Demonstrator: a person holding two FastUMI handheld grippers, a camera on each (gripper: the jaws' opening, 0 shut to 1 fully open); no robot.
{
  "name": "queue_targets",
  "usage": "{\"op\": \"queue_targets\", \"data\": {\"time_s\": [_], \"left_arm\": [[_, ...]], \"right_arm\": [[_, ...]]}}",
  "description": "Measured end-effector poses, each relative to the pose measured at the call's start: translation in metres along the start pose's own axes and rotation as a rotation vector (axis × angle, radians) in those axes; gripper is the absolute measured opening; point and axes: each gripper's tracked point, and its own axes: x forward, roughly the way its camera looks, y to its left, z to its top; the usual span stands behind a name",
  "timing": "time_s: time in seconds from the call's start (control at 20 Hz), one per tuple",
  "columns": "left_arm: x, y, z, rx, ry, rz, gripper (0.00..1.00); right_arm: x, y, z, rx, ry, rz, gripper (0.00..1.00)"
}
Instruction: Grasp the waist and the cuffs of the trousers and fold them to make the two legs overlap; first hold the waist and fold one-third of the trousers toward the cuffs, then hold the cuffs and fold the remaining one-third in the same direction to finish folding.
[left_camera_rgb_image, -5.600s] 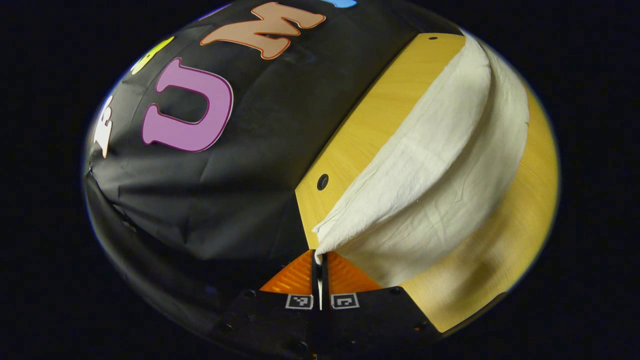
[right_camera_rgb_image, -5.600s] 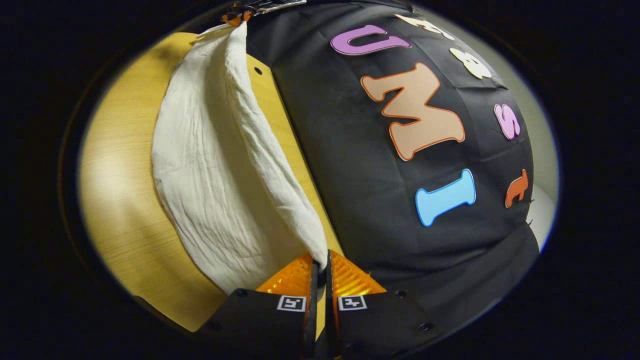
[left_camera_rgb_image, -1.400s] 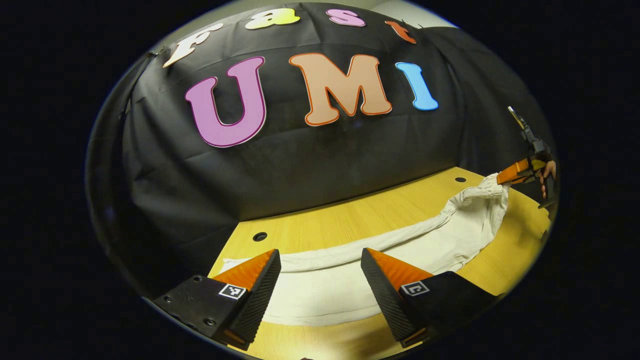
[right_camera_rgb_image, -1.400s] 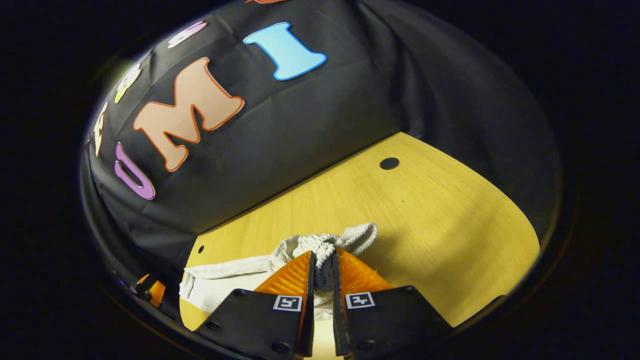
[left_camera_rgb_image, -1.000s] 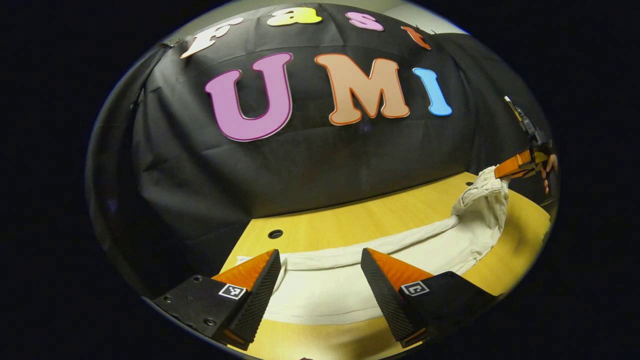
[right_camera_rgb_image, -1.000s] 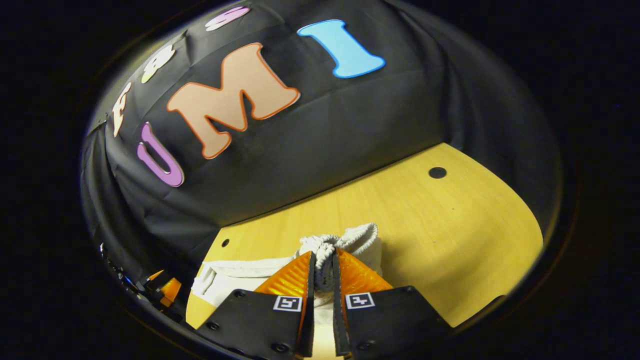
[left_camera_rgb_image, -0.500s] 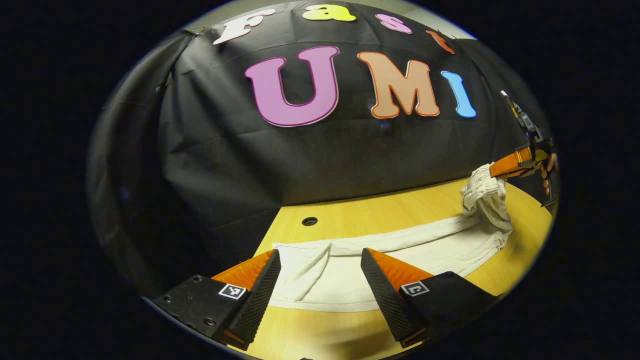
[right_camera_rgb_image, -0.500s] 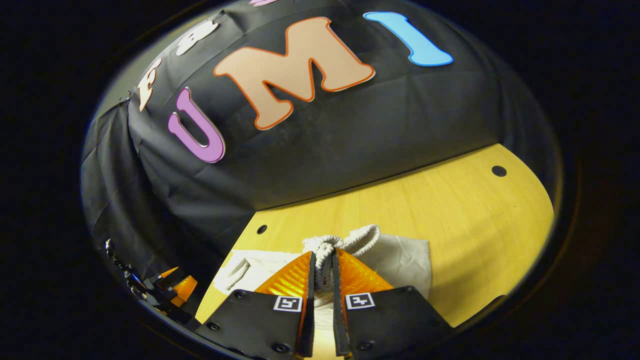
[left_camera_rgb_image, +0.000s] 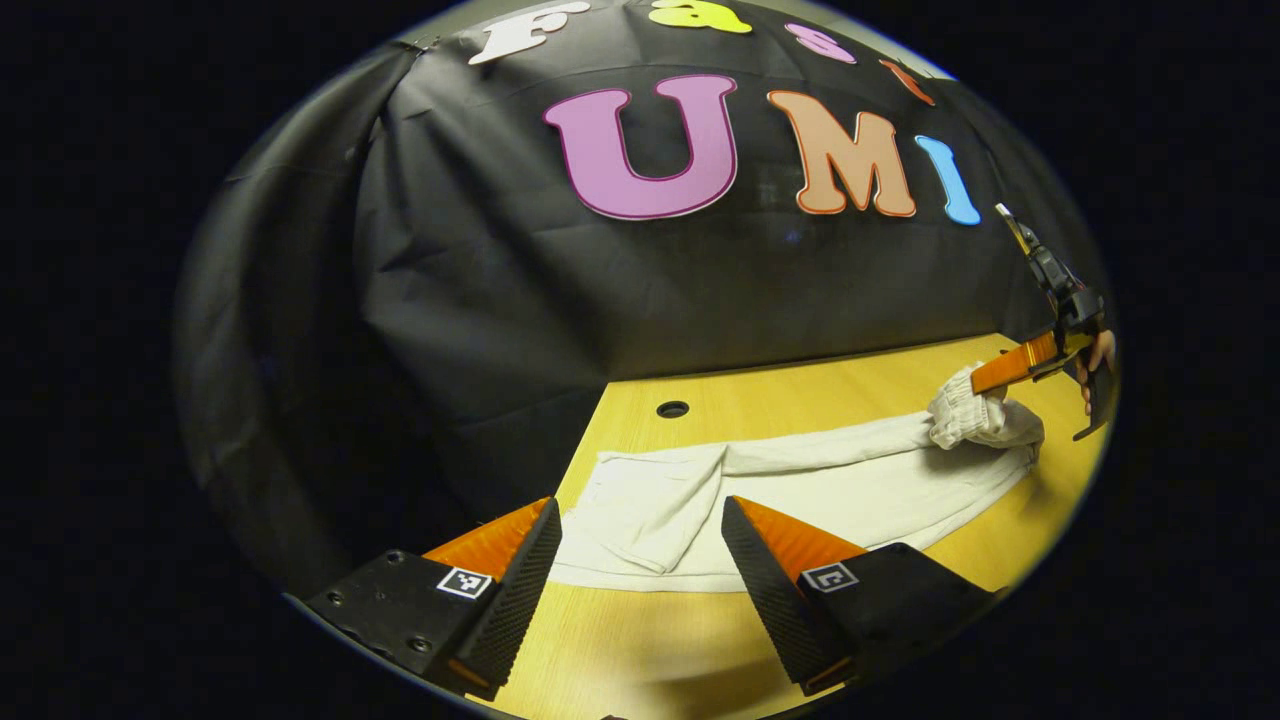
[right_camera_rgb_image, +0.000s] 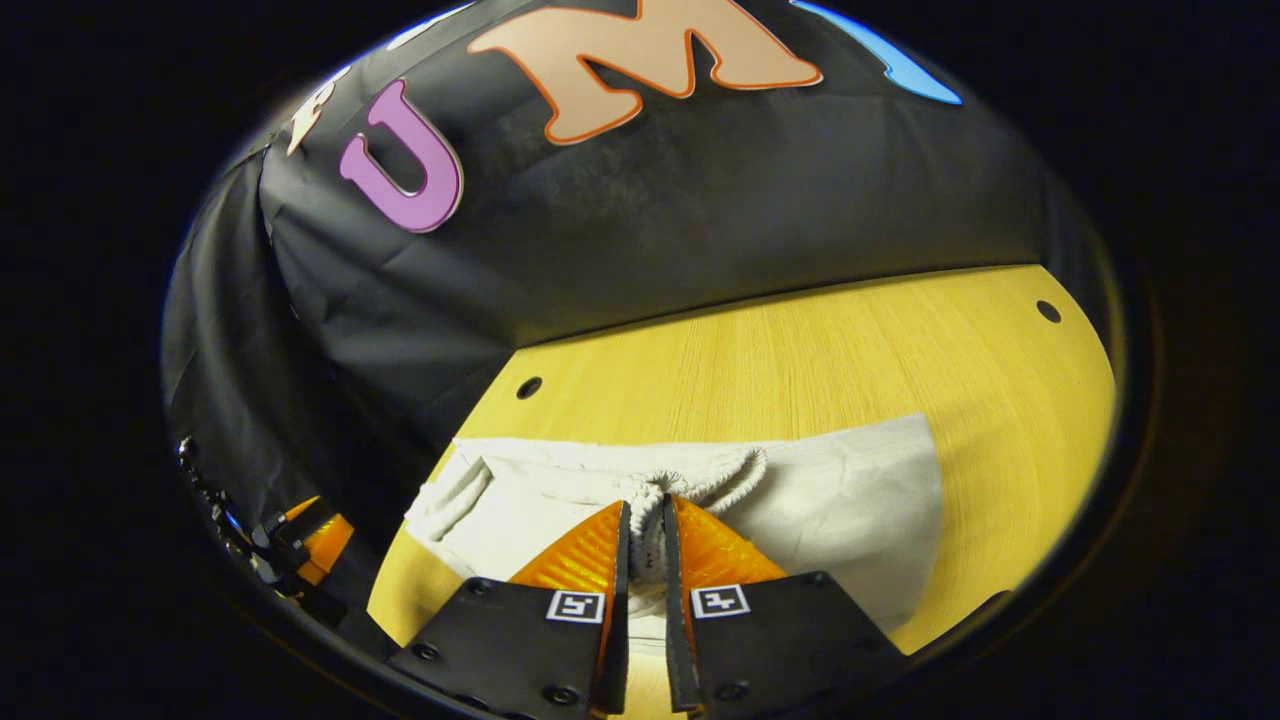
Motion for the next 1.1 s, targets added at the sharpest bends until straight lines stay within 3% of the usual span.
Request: {"op": "queue_targets", "data": {"time_s": [0.2, 0.25, 0.3, 0.4, 0.55, 0.65, 0.7, 0.85, 1.1], "left_arm": [[0.011, 0.012, -0.021, -0.020, 0.042, -0.007, 0.96], [0.014, 0.014, -0.027, -0.028, 0.053, -0.013, 0.96], [0.017, 0.016, -0.031, -0.031, 0.064, -0.016, 0.96], [0.022, 0.019, -0.038, -0.031, 0.078, -0.021, 0.96], [0.032, 0.022, -0.043, -0.033, 0.083, -0.033, 0.96], [0.040, 0.023, -0.045, -0.041, 0.084, -0.046, 0.96], [0.046, 0.025, -0.045, -0.046, 0.083, -0.047, 0.96], [0.070, 0.030, -0.043, -0.077, 0.078, -0.053, 0.96], [0.111, 0.040, -0.049, -0.108, 0.111, -0.034, 0.96]], "right_arm": [[0.006, -0.001, -0.011, -0.025, 0.042, -0.024, 0.21], [0.007, 0.000, -0.015, -0.018, 0.058, -0.012, 0.29], [0.005, 0.003, -0.017, -0.014, 0.071, 0.002, 0.24], [-0.004, 0.012, -0.018, -0.014, 0.082, 0.052, 0.27], [-0.019, 0.020, -0.011, -0.045, 0.052, 0.101, 1.00], [-0.027, 0.012, -0.001, -0.066, 0.011, 0.069, 0.91], [-0.032, 0.009, 0.004, -0.056, -0.003, 0.063, 0.96], [-0.044, -0.003, 0.022, -0.002, -0.048, 0.036, 0.96], [-0.070, -0.047, 0.038, 0.014, -0.099, -0.072, 0.96]]}}
